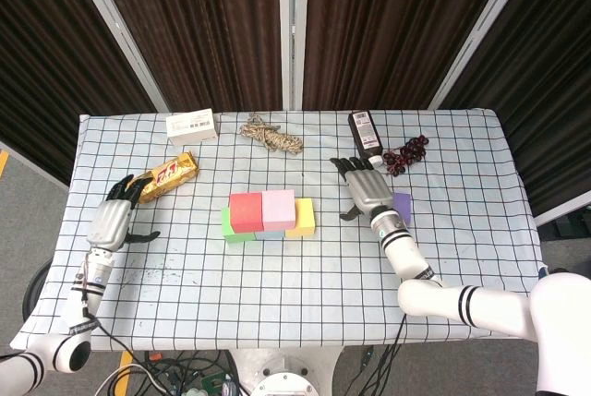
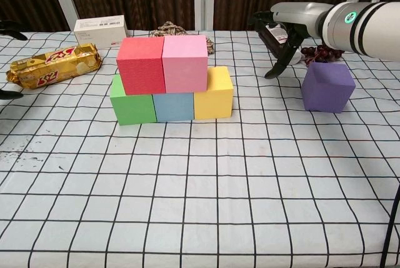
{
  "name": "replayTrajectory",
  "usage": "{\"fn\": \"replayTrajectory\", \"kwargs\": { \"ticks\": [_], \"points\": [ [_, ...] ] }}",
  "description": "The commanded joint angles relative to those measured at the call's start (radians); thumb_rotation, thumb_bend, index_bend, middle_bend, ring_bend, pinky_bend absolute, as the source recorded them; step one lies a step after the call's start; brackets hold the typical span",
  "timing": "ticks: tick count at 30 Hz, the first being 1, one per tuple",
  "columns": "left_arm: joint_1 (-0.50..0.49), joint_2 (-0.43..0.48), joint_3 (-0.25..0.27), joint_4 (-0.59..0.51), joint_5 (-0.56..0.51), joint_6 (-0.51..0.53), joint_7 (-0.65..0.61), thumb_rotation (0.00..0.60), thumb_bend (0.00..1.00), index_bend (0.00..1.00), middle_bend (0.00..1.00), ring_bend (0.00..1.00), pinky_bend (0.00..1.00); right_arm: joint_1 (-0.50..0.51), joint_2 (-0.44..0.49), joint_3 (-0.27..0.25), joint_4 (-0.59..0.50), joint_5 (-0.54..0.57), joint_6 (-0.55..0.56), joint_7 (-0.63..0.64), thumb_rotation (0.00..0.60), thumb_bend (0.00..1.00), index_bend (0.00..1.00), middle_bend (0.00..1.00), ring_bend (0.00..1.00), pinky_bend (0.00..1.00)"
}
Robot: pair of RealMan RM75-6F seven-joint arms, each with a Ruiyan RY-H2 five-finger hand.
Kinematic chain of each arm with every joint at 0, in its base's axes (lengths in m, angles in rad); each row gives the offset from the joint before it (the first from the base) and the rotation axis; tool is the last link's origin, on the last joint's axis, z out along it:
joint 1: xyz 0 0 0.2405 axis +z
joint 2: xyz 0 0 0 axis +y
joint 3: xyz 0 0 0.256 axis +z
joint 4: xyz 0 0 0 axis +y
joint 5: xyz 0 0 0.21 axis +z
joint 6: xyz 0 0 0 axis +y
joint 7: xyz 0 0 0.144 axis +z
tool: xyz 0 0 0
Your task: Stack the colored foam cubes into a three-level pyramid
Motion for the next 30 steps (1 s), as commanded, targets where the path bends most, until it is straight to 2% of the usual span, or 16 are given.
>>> {"fn": "replayTrajectory", "kwargs": {
  "ticks": [1,13,30],
  "points": [
    [-0.026,-0.032,-0.012,0.022,-0.014,-0.022,0.027,0.600,0.00,0.10,0.12,0.00,0.11,-0.006,-0.040,0.001,0.043,-0.023,0.000,-0.006,0.600,0.06,0.00,0.07,0.00,0.00],
    [-0.075,-0.112,-0.031,0.066,-0.072,-0.091,0.054,0.600,0.00,0.10,0.12,0.00,0.11,-0.004,-0.159,0.034,0.168,-0.047,-0.035,-0.016,0.600,0.12,0.00,0.05,0.00,0.00],
    [-0.118,-0.160,-0.064,0.033,-0.145,-0.166,0.035,0.600,0.00,0.10,0.12,0.00,0.11,-0.029,-0.198,0.076,0.233,-0.063,-0.064,-0.005,0.600,0.14,0.00,0.05,0.00,0.00]
  ]
}}
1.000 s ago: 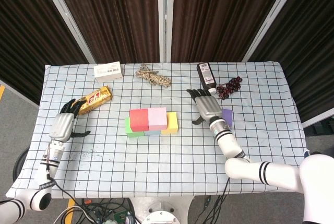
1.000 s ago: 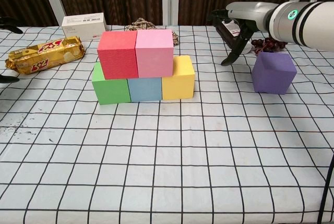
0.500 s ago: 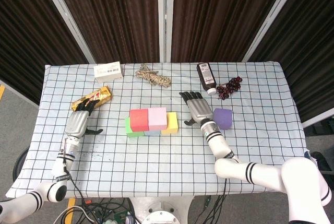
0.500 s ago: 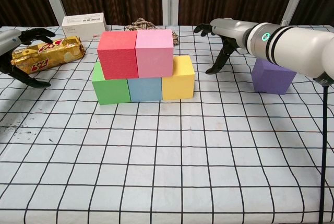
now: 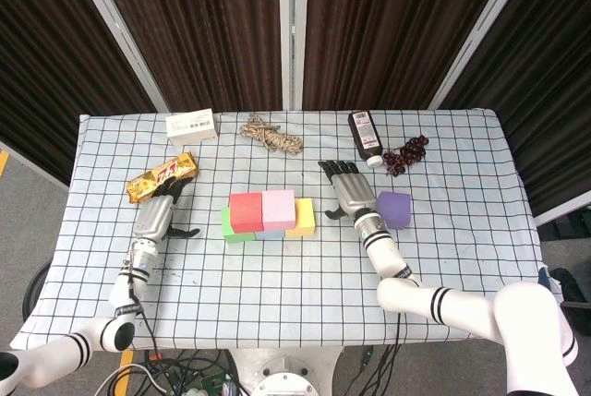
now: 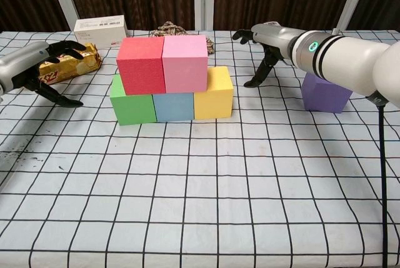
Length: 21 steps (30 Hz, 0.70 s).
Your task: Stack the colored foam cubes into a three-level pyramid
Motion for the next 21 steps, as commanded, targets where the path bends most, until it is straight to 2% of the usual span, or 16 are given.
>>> {"fn": "replayTrajectory", "kwargs": {
  "ticks": [1,21],
  "points": [
    [-0.004,-0.003,-0.002,-0.004,-0.005,-0.008,-0.007,0.600,0.00,0.10,0.12,0.00,0.11,-0.001,-0.006,0.006,0.010,-0.001,-0.009,0.000,0.600,0.15,0.00,0.05,0.00,0.00],
    [-0.015,0.027,-0.016,-0.050,-0.051,-0.054,-0.044,0.600,0.00,0.10,0.11,0.00,0.11,0.002,-0.062,0.049,0.057,-0.020,-0.035,0.013,0.600,0.15,0.00,0.05,0.00,0.00]
  ]
}}
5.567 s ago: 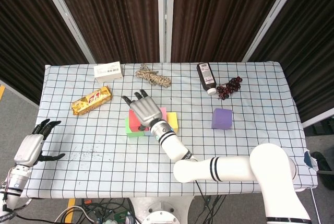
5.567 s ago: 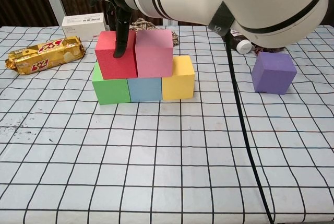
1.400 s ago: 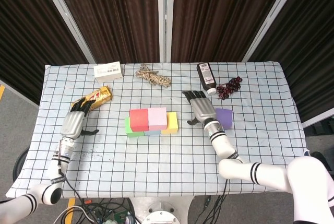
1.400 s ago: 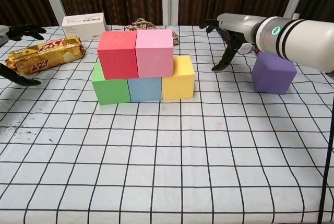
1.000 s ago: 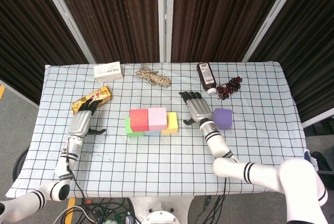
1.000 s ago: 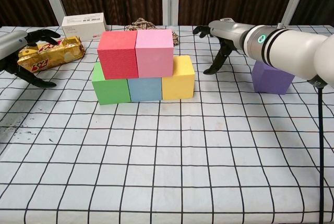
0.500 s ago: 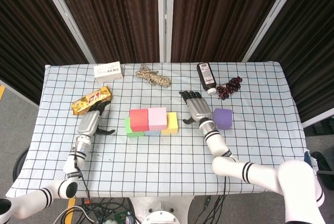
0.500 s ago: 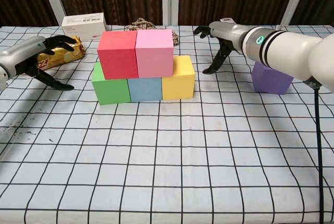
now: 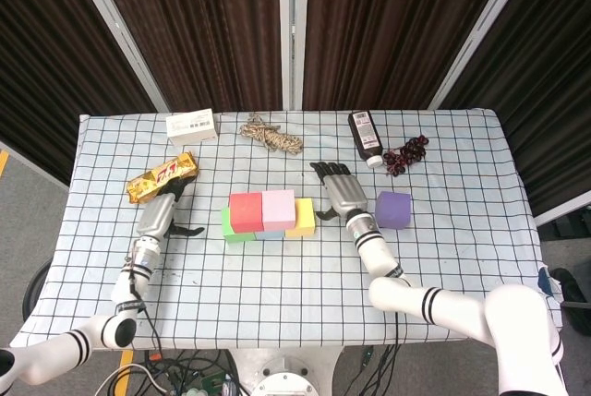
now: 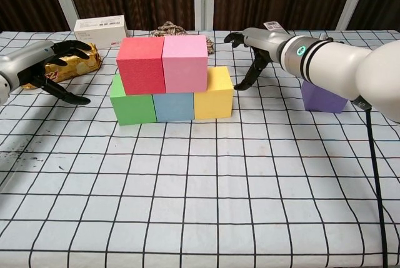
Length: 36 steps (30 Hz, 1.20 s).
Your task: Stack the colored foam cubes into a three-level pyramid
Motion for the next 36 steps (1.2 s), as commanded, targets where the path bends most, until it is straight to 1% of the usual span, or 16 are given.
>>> {"fn": "replayTrajectory", "kwargs": {
  "ticks": [1,16,22,36],
  "points": [
    [-0.001,0.001,0.002,0.002,-0.005,-0.007,-0.004,0.600,0.00,0.10,0.11,0.00,0.11,0.003,-0.006,0.005,0.007,-0.001,-0.004,-0.002,0.600,0.15,0.00,0.05,0.00,0.00],
    [-0.013,-0.011,-0.002,-0.010,-0.015,-0.016,-0.021,0.600,0.00,0.10,0.11,0.00,0.11,0.010,-0.030,0.023,0.025,0.000,-0.021,-0.002,0.600,0.15,0.00,0.05,0.00,0.00],
    [-0.017,-0.004,-0.014,-0.046,-0.037,-0.035,-0.039,0.600,0.00,0.10,0.11,0.00,0.11,0.011,-0.035,0.031,0.029,-0.005,-0.030,0.008,0.600,0.15,0.00,0.05,0.00,0.00],
    [-0.029,-0.016,-0.023,-0.062,-0.074,-0.056,-0.031,0.600,0.00,0.10,0.11,0.00,0.10,0.015,-0.040,0.039,0.038,-0.006,-0.039,0.010,0.600,0.15,0.00,0.05,0.00,0.00]
  ]
}}
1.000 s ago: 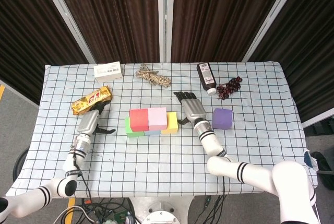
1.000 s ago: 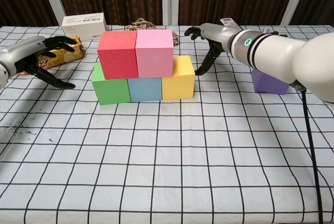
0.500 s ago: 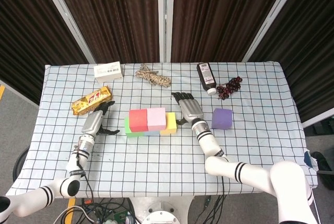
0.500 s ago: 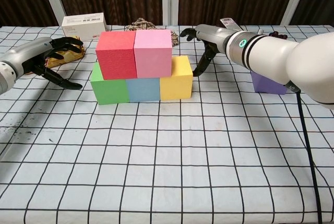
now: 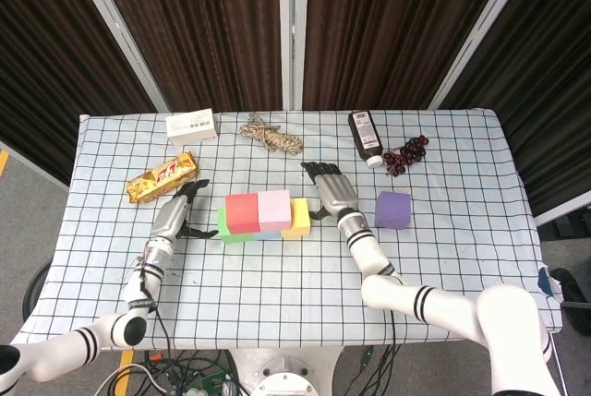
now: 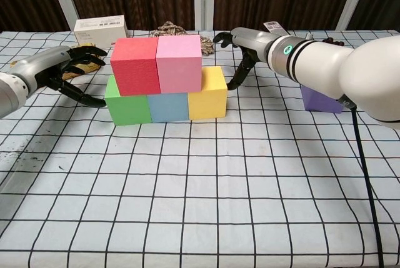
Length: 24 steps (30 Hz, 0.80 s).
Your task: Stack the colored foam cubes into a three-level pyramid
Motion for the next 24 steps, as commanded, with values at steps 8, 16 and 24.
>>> {"fn": "replayTrajectory", "kwargs": {
  "ticks": [8,16,24],
  "points": [
    [-0.007,0.001,-0.010,-0.014,-0.021,-0.011,-0.001,0.600,0.00,0.10,0.11,0.00,0.10,0.000,-0.009,0.001,0.007,-0.005,-0.006,0.008,0.600,0.15,0.00,0.05,0.00,0.00],
    [-0.006,0.010,-0.011,-0.024,-0.032,-0.016,-0.002,0.600,0.00,0.10,0.11,0.00,0.10,0.002,-0.021,0.002,0.014,-0.009,-0.010,0.012,0.600,0.15,0.00,0.05,0.00,0.00],
    [-0.008,0.014,-0.010,-0.025,-0.037,-0.019,0.002,0.600,0.00,0.10,0.11,0.00,0.10,-0.004,-0.015,-0.001,0.012,-0.015,-0.009,0.013,0.600,0.15,0.00,0.05,0.00,0.00]
  ]
}}
